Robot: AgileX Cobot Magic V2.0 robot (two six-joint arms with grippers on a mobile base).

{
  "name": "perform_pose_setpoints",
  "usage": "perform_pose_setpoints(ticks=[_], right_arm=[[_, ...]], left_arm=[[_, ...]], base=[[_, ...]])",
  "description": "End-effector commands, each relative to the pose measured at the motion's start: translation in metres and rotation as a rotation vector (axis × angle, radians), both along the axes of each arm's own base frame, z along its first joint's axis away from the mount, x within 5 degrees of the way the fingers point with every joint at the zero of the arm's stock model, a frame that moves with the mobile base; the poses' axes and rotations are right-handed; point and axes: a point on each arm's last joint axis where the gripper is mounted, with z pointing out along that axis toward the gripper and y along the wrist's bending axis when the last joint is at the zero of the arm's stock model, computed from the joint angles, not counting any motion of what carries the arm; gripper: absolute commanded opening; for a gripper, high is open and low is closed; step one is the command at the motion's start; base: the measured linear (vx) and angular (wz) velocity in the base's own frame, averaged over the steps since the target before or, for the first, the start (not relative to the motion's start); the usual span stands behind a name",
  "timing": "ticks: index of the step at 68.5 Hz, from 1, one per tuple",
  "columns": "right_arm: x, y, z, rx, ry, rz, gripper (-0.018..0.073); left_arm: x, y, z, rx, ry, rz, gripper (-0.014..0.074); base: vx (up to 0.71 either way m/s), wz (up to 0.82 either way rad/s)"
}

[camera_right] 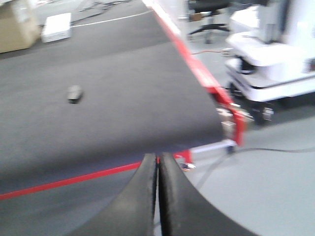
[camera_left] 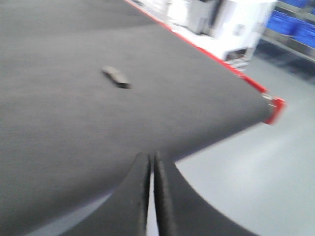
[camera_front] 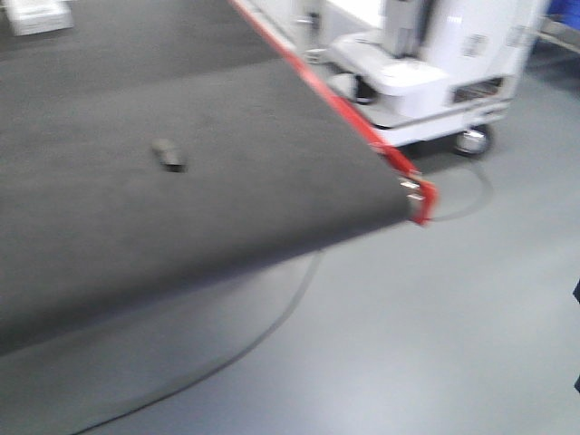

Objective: Move and align brake pads A on conveyor
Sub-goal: 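Turn the base away from the conveyor belt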

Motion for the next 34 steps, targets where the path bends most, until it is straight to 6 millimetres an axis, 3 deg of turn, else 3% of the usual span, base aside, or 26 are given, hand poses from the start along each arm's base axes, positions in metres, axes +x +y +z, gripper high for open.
perform_pose_setpoints(ticks=[1, 34], right_arm=[[0.0011, 0.0008, 0.0156, 0.009, -0.097, 0.008, -0.0008], [0.0011, 0.0008, 0.0157, 0.009, -0.097, 0.009, -0.0008]], left_arm=[[0.0016, -0.0011, 0.0147, -0.025, -0.093, -0.007, -0.0006], [0.0016, -0.0011, 0.0147, -0.025, -0.093, -0.007, -0.0006]], base=[[-0.24, -0.75], [-0.19, -0.75]])
